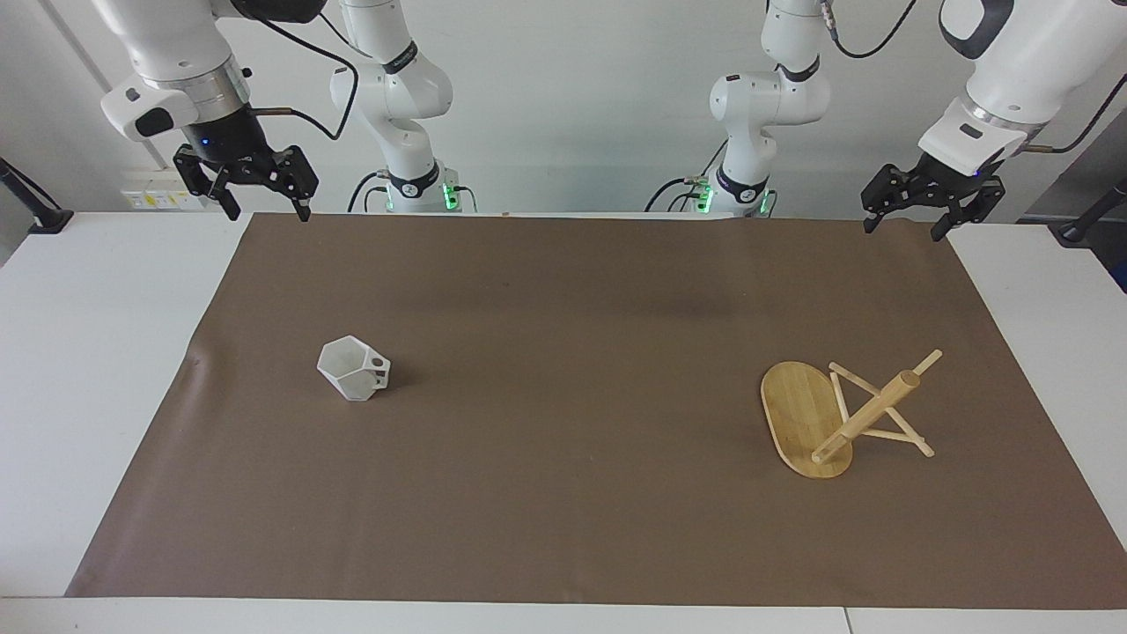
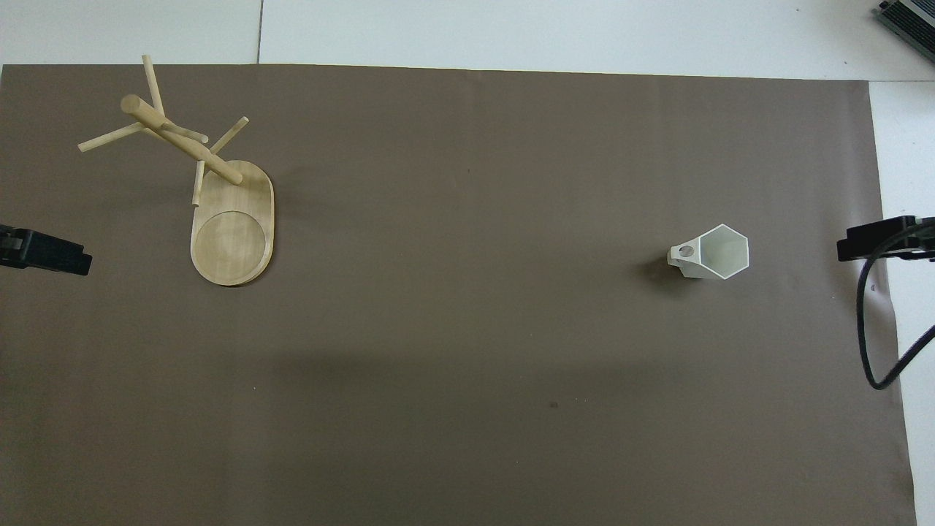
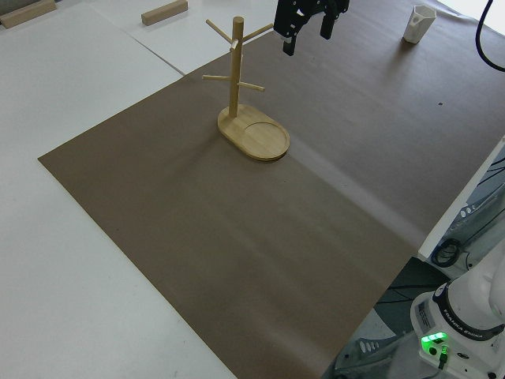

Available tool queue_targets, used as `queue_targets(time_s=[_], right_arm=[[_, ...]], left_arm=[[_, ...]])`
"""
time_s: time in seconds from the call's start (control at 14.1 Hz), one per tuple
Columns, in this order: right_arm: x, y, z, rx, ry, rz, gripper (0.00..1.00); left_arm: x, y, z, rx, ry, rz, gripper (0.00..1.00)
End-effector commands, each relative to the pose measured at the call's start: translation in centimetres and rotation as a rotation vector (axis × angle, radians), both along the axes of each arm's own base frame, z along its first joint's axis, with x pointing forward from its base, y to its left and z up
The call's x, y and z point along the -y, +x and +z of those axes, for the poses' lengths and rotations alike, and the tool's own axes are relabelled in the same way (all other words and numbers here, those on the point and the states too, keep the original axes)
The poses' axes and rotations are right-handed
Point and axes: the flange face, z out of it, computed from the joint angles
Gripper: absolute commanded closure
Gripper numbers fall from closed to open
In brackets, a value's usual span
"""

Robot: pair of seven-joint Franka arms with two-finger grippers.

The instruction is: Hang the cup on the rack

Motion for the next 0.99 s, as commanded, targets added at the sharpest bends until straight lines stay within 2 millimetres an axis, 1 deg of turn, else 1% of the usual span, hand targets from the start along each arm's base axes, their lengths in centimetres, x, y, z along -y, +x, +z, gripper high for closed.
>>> queue_targets(time_s=[0.0, 0.07, 0.28, 0.43, 0.57, 0.71, 0.85, 0.92], right_arm=[[-0.1, -0.6, 0.2, -0.011, 0.006, -0.012, 0.00], [-0.1, -0.6, 0.2, -0.013, 0.006, -0.012, 0.00], [-0.1, -0.6, 0.3, -0.008, 0.006, -0.006, 0.00], [-0.6, -0.6, 0.3, -0.005, 0.009, 0.000, 0.00], [-0.7, -0.8, 0.0, -0.004, 0.054, -0.001, 0.00], [0.1, -1.0, -1.0, 0.022, 0.099, -0.024, 0.00], [0.3, -1.0, -2.2, 0.067, 0.097, -0.017, 0.00], [0.4, -1.0, -3.2, 0.071, 0.097, -0.016, 0.00]], left_arm=[[-0.2, -1.2, -0.1, -0.010, 0.006, -0.001, 0.00], [-0.2, -1.3, -0.3, -0.018, 0.006, -0.001, 0.00], [0.0, -1.4, 0.1, -0.012, 0.007, -0.004, 0.00], [0.0, -1.4, 0.1, -0.010, 0.007, -0.004, 0.00], [-0.2, -1.4, 0.0, -0.010, 0.006, -0.001, 0.00], [-0.2, -1.4, 0.1, -0.009, 0.006, -0.001, 0.00], [0.0, -1.4, 0.0, -0.009, 0.007, -0.004, 0.00], [-0.2, -1.4, 0.0, -0.009, 0.006, -0.001, 0.00]])
